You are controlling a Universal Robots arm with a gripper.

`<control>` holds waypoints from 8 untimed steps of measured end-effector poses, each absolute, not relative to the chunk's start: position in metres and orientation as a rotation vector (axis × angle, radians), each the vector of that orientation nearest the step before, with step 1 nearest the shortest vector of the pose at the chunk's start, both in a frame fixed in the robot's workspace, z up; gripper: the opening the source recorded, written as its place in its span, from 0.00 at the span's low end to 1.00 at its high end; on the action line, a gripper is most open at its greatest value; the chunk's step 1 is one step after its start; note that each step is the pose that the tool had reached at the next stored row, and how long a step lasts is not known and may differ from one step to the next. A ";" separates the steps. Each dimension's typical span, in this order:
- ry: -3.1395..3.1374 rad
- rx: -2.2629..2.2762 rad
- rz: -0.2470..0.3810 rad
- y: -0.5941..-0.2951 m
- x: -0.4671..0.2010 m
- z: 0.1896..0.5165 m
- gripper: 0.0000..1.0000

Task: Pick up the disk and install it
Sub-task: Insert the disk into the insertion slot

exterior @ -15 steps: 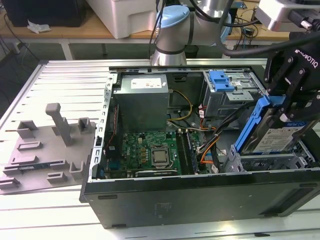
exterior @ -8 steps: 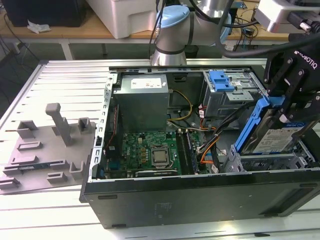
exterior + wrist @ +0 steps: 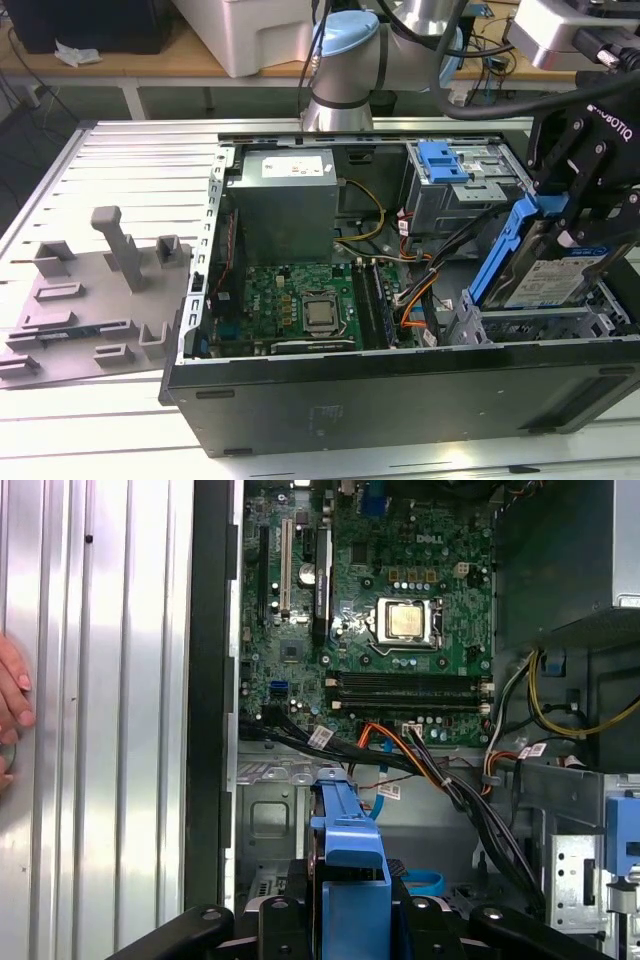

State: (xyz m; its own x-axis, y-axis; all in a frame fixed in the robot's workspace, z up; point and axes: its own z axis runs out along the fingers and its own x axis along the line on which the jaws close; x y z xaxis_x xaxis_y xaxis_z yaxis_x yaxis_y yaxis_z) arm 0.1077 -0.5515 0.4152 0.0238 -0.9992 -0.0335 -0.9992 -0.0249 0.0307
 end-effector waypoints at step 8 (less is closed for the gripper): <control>2.193 -2.247 0.071 -0.552 0.108 0.415 0.37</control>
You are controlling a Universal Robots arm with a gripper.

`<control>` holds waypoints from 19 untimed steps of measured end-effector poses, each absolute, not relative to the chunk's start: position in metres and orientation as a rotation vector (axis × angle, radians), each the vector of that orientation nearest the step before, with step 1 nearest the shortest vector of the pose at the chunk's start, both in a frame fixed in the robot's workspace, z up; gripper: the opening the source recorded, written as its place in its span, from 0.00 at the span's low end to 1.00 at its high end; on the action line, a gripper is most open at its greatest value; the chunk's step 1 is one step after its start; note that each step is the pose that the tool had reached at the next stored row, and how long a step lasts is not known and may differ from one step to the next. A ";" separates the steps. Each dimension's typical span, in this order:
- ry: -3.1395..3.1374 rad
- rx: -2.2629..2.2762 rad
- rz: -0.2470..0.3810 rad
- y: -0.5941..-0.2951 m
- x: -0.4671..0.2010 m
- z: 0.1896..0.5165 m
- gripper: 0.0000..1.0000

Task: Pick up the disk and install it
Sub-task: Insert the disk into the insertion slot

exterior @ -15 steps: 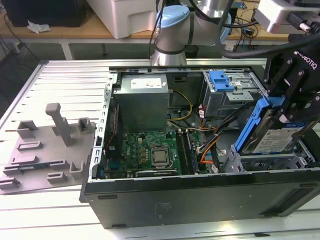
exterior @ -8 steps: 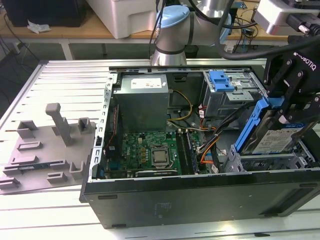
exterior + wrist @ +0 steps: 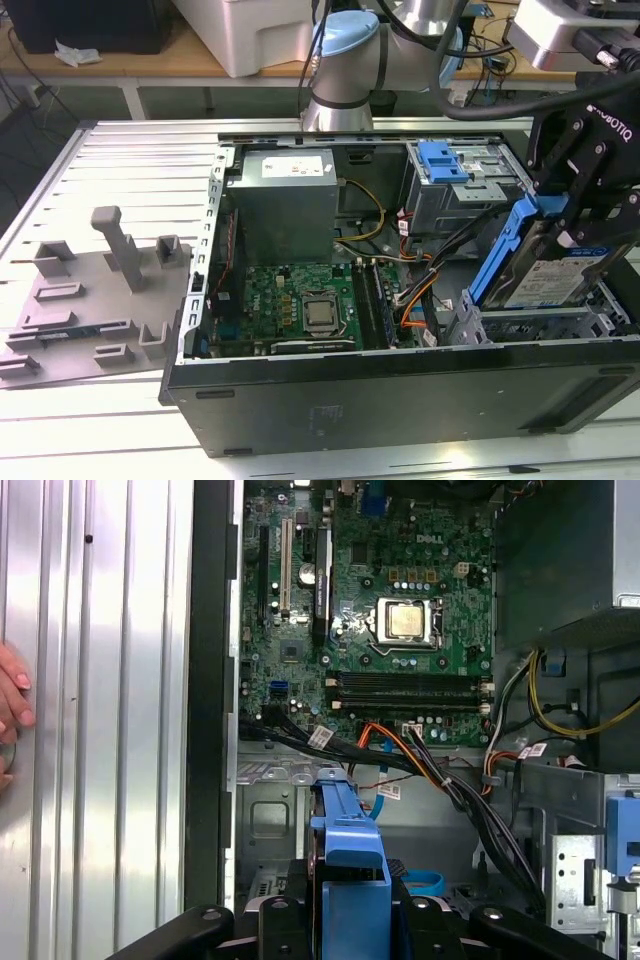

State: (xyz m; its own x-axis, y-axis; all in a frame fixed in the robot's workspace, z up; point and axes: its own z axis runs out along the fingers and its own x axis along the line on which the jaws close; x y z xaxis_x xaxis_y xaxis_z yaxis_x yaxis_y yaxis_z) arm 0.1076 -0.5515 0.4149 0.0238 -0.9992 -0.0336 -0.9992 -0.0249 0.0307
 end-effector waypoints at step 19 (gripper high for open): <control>2.192 -2.247 0.071 -0.552 0.108 0.414 0.44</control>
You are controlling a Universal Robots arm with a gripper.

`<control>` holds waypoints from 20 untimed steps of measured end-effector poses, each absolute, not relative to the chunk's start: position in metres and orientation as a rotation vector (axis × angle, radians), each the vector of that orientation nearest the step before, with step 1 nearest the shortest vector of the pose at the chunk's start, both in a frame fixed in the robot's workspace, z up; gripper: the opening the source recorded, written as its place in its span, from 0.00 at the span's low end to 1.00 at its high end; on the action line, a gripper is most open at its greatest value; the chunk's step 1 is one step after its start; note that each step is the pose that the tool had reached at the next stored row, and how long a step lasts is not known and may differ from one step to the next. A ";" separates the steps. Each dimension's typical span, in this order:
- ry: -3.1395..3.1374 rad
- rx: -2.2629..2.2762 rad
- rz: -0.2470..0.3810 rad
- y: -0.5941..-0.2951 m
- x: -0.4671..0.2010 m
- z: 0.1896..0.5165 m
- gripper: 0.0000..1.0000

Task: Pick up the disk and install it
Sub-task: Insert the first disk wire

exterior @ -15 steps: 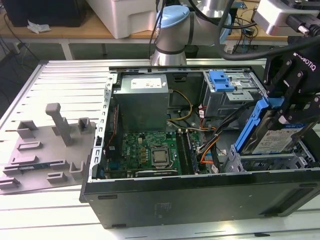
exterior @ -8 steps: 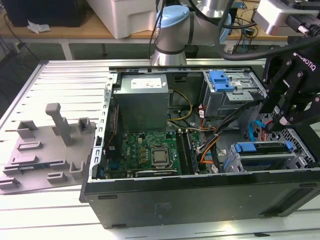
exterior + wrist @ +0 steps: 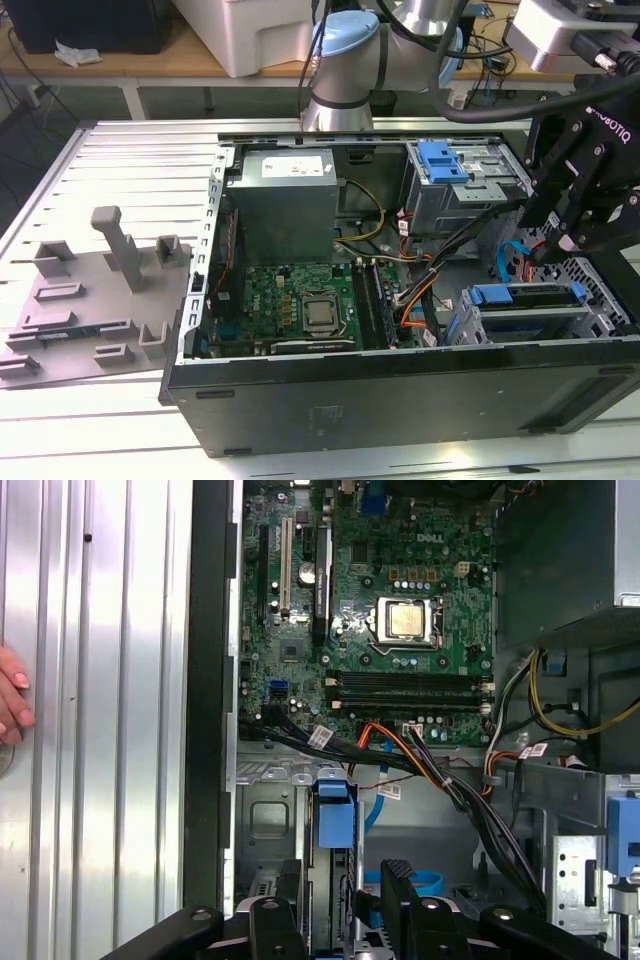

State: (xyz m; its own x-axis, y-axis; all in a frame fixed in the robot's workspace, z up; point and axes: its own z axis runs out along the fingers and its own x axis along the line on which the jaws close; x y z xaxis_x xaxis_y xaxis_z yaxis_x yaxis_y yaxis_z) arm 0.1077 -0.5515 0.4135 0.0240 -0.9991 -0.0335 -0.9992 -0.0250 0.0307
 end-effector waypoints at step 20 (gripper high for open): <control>2.240 -2.214 0.055 -0.545 0.118 0.412 0.44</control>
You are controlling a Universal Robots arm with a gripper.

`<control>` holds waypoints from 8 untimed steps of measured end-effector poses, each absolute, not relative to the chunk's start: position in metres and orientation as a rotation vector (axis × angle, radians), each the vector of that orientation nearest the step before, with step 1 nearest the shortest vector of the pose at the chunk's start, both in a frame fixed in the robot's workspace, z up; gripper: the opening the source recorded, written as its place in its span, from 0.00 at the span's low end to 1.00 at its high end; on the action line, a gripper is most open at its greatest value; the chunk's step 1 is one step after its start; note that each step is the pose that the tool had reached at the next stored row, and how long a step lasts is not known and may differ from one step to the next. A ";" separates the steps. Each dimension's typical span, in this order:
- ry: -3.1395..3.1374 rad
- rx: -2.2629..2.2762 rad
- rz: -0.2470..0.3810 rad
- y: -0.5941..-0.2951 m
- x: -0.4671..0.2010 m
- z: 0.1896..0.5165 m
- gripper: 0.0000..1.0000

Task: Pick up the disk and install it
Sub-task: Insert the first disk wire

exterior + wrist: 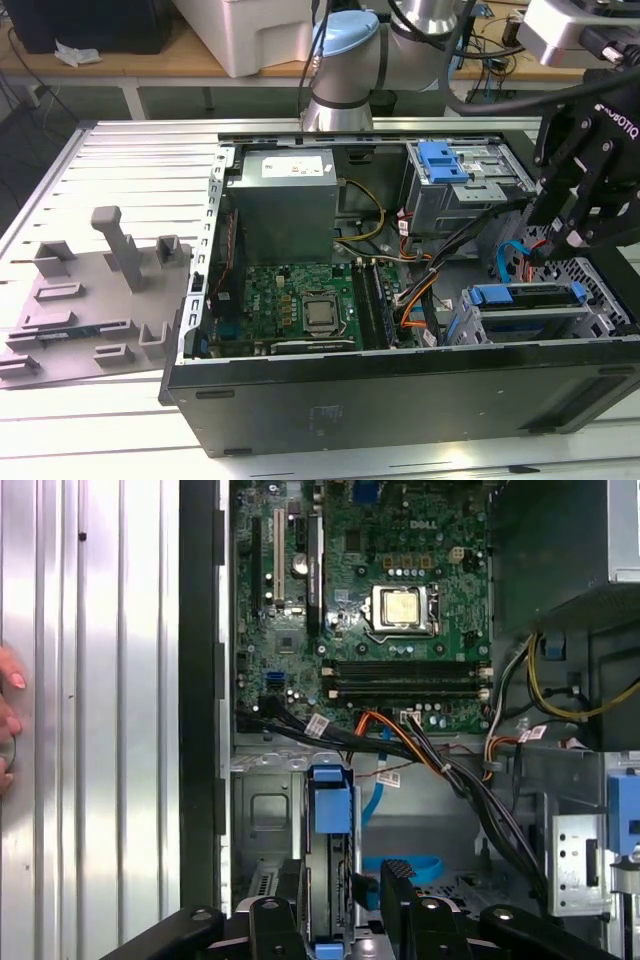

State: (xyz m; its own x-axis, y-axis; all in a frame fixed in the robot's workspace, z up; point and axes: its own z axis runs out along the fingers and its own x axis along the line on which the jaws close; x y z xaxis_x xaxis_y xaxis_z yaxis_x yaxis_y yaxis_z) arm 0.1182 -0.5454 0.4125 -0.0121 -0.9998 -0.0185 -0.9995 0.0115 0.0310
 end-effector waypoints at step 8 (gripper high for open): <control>-2.288 2.133 -0.046 -0.536 0.130 0.412 0.44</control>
State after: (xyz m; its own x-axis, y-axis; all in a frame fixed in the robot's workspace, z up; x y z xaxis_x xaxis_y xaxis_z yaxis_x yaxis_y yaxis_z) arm 0.1301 -0.5359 0.4118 -0.0705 -0.9975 -0.0105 -0.9971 0.0701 0.0307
